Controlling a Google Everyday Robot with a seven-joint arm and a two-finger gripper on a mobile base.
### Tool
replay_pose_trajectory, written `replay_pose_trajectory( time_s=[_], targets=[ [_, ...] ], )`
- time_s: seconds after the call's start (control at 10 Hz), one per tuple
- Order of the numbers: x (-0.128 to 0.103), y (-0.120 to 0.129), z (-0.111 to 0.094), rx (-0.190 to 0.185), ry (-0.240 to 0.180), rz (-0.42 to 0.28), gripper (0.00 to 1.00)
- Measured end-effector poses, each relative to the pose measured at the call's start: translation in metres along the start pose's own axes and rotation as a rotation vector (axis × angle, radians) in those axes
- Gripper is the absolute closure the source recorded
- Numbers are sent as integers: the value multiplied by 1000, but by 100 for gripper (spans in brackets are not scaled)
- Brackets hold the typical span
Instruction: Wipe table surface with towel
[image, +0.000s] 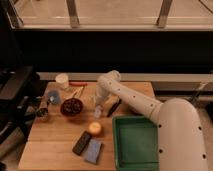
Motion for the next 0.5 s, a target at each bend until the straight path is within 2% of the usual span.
replay_pose_trajectory(
  time_s=[0.1,0.2,0.3,0.5],
  targets=[
    [1,1,0,-6,0,-3,100],
    [8,2,0,-29,4,-20,100],
    [25,-1,2,-47,19,-50,100],
    [61,-10,4,-52,38,-95,100]
  ],
)
